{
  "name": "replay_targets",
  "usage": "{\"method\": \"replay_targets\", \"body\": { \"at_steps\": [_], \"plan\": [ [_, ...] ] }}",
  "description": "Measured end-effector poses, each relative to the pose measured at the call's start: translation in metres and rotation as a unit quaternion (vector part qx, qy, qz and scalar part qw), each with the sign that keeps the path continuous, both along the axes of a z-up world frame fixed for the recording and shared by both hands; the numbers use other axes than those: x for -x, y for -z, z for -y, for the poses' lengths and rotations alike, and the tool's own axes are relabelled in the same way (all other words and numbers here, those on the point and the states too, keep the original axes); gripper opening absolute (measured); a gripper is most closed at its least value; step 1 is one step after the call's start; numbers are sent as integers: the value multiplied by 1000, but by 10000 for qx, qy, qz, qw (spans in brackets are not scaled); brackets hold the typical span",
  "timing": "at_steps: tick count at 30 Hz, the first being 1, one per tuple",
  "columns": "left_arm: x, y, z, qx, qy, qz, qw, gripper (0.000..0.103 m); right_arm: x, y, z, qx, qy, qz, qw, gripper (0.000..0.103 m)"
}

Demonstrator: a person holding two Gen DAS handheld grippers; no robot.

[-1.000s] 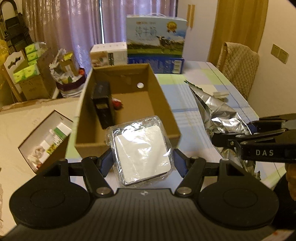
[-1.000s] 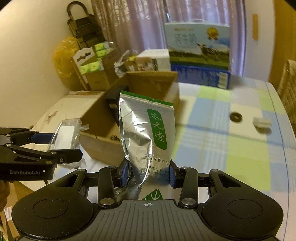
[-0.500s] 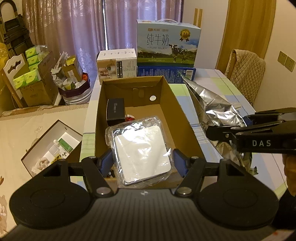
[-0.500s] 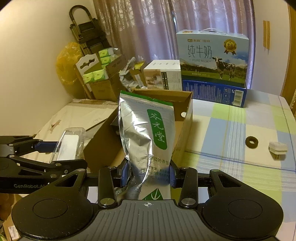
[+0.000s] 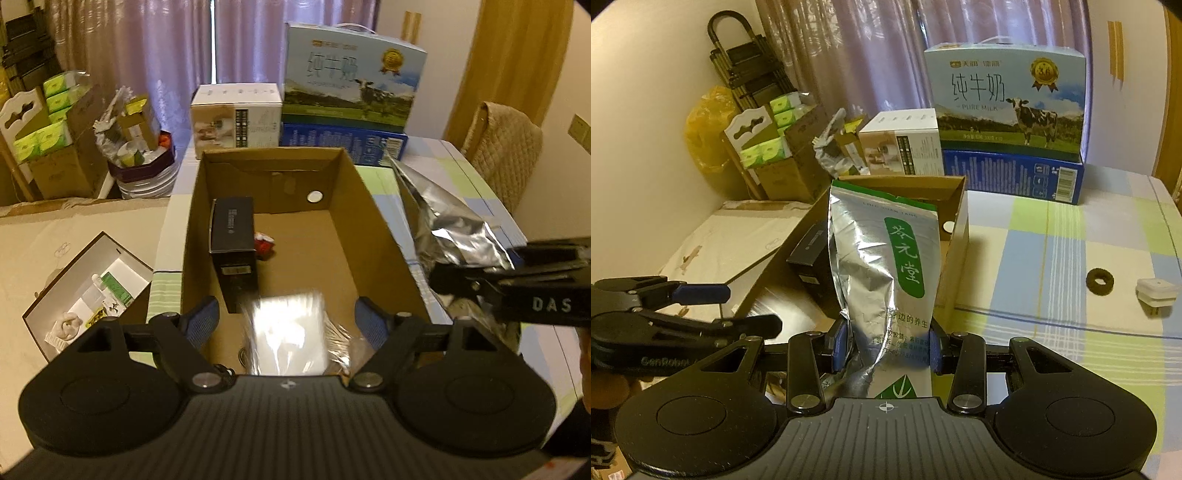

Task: Organize objects
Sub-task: 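Open the left tool to drop the clear packet while the right tool releases the foil bag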

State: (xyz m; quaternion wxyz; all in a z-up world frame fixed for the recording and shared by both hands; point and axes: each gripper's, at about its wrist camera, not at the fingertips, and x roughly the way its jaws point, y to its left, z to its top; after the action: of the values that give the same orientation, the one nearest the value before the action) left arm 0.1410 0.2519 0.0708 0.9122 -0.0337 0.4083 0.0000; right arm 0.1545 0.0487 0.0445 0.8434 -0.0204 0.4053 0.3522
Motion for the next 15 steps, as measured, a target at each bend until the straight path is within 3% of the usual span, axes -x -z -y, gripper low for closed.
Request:
{"method": "replay_targets", "body": {
  "at_steps": [15],
  "plan": [
    [17, 2, -9, -136, -116, 25, 9998, 77, 2, 9, -10, -59, -15, -178, 9998, 39]
  ]
}}
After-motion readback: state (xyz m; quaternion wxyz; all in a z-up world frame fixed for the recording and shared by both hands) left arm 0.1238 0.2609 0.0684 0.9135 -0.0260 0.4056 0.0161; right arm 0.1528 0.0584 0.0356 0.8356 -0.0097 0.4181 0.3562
